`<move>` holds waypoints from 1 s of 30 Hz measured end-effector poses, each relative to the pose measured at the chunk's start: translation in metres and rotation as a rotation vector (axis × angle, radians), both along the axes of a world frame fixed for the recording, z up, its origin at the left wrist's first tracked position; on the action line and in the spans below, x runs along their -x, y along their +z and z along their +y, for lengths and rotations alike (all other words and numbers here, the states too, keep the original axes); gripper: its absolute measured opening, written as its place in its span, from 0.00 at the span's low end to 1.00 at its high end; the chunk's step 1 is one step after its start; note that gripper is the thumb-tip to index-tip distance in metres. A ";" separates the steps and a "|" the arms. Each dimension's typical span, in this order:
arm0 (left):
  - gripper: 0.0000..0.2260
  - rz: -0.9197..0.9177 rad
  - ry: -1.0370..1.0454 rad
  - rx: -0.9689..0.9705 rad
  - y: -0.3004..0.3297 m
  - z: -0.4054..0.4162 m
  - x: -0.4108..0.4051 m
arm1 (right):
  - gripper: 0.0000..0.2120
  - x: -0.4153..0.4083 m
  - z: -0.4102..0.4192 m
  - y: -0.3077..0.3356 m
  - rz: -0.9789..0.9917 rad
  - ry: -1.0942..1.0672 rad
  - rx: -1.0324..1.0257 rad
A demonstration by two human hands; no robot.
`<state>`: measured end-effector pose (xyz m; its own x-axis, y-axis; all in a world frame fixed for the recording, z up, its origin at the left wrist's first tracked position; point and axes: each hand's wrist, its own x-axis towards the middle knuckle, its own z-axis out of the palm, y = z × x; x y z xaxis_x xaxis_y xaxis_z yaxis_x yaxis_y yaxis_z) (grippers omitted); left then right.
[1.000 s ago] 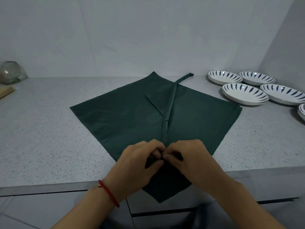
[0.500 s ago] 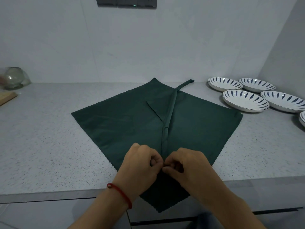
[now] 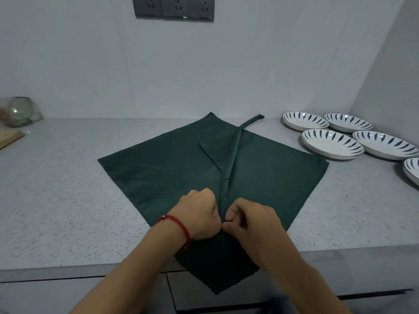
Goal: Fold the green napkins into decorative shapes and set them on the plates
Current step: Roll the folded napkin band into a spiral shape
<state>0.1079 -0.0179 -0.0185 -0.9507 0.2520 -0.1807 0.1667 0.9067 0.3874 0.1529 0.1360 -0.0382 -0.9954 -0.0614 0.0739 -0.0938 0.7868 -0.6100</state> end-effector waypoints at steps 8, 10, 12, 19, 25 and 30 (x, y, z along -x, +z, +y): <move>0.09 -0.061 -0.046 0.157 0.023 0.012 0.001 | 0.06 -0.005 -0.002 0.002 0.076 0.126 -0.201; 0.04 0.058 -0.034 0.070 0.012 0.007 -0.009 | 0.07 0.001 -0.003 0.006 -0.005 0.122 -0.216; 0.02 0.100 -0.058 -0.050 0.004 0.001 -0.017 | 0.05 0.008 -0.002 0.009 -0.070 0.083 -0.154; 0.08 0.127 -0.102 -0.059 0.001 -0.001 -0.007 | 0.04 0.015 0.002 0.014 -0.162 -0.001 0.004; 0.01 -0.064 -0.038 -0.154 0.014 -0.006 0.009 | 0.05 0.000 -0.002 0.000 0.153 0.071 -0.179; 0.04 0.012 0.002 -0.210 0.003 -0.011 0.002 | 0.09 0.007 -0.004 0.005 0.086 0.151 -0.286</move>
<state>0.1058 -0.0288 -0.0154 -0.9532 0.2806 -0.1128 0.1707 0.8069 0.5655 0.1458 0.1324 -0.0330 -0.9643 -0.2383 0.1152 -0.2639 0.8984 -0.3511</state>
